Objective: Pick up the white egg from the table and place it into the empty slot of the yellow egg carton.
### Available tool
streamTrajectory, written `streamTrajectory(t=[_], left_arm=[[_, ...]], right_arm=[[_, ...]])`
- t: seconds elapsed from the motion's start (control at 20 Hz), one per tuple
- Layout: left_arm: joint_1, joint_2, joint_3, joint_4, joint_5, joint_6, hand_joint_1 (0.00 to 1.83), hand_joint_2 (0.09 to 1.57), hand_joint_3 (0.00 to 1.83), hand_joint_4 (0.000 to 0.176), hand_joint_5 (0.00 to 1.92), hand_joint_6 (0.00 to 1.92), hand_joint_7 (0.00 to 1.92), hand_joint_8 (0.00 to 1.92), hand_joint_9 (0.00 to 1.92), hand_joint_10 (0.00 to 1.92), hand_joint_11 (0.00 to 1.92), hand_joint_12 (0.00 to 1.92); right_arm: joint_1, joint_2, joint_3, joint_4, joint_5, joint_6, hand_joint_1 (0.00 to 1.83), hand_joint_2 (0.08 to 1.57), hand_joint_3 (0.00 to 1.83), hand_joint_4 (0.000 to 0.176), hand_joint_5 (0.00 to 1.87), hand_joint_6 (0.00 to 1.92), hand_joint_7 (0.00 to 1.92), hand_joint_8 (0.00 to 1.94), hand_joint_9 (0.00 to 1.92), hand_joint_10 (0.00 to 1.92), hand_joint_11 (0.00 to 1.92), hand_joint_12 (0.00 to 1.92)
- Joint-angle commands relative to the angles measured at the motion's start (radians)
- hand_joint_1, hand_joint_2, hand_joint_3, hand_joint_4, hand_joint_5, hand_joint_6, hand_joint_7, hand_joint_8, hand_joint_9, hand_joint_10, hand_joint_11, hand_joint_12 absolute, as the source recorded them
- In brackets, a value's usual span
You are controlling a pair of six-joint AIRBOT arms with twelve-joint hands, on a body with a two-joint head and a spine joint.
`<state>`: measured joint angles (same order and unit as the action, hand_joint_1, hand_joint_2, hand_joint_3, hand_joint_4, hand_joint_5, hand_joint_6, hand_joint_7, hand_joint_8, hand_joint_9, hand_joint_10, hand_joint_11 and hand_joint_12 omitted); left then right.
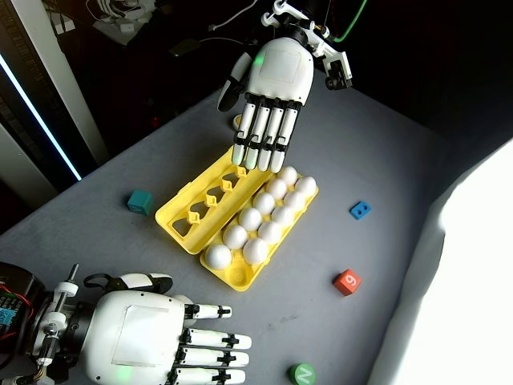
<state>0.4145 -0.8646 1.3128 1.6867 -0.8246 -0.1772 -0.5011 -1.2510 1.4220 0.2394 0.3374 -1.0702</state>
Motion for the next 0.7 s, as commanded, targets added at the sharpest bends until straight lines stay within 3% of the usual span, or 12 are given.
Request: streamTrajectory(t=[0.0, 0.1, 0.4, 0.45, 0.5, 0.55, 0.65], left_arm=[[-0.007, -0.005, 0.005, -0.067, -0.012, 0.001, 0.0, 1.17, 0.0, 0.0, 0.06, 0.0, 0.04, 0.0, 0.01, 0.0, 0.0, 0.0], [-0.007, -0.005, 0.006, -0.067, -0.012, 0.001, 0.0, 1.17, 0.0, 0.0, 0.07, 0.0, 0.06, 0.01, 0.03, 0.0, 0.0, 0.0], [-0.008, -0.005, 0.006, -0.067, -0.012, 0.001, 0.0, 1.17, 0.0, 0.0, 0.06, 0.0, 0.04, 0.0, 0.02, 0.0, 0.0, 0.0], [-0.008, -0.005, 0.006, -0.067, -0.012, 0.001, 0.0, 1.18, 0.0, 0.0, 0.06, 0.0, 0.04, 0.0, 0.01, 0.0, 0.0, 0.0], [-0.008, -0.005, 0.006, -0.067, -0.012, 0.001, 0.0, 1.17, 0.0, 0.0, 0.07, 0.0, 0.04, 0.0, 0.01, 0.0, 0.0, 0.0], [-0.008, -0.005, 0.006, -0.067, -0.012, 0.001, 0.0, 1.17, 0.0, 0.0, 0.06, 0.0, 0.03, 0.0, 0.01, 0.0, 0.0, 0.0], [-0.008, -0.005, 0.006, -0.067, -0.012, 0.001, 0.0, 1.16, 0.0, 0.0, 0.07, 0.0, 0.04, 0.0, 0.02, 0.0, 0.0, 0.0]], right_arm=[[0.009, 0.006, 0.006, 0.001, 0.109, 0.004, 0.75, 0.89, 0.01, 0.176, 0.61, 0.03, 0.0, 0.0, 0.0, 0.0, 0.0, 0.0], [0.004, 0.014, 0.012, 0.001, 0.108, 0.0, 0.77, 0.89, 0.0, 0.176, 0.73, 0.02, 0.01, 0.0, 0.0, 0.0, 0.0, 0.0], [-0.007, 0.018, 0.019, 0.001, 0.108, 0.0, 0.75, 0.9, 0.0, 0.176, 0.75, 0.02, 0.02, 0.01, 0.0, 0.0, 0.0, 0.0], [-0.007, 0.018, 0.019, 0.001, 0.108, 0.0, 0.78, 0.91, 0.0, 0.176, 0.84, 0.02, 0.01, 0.0, 0.0, 0.0, 0.0, 0.0], [-0.007, 0.018, 0.02, 0.001, 0.108, 0.0, 1.03, 0.97, 0.0, 0.176, 1.2, 0.34, 0.1, 0.01, 0.0, 0.0, 0.0, 0.0], [-0.007, 0.018, 0.02, 0.001, 0.109, 0.0, 1.08, 0.99, 0.0, 0.176, 1.24, 0.47, 0.11, 0.0, 0.0, 0.0, 0.0, 0.0], [-0.007, 0.017, 0.019, 0.001, 0.114, 0.0, 1.1, 0.99, 0.0, 0.176, 1.29, 0.44, 0.14, 0.0, 0.0, 0.0, 0.0, 0.0]])
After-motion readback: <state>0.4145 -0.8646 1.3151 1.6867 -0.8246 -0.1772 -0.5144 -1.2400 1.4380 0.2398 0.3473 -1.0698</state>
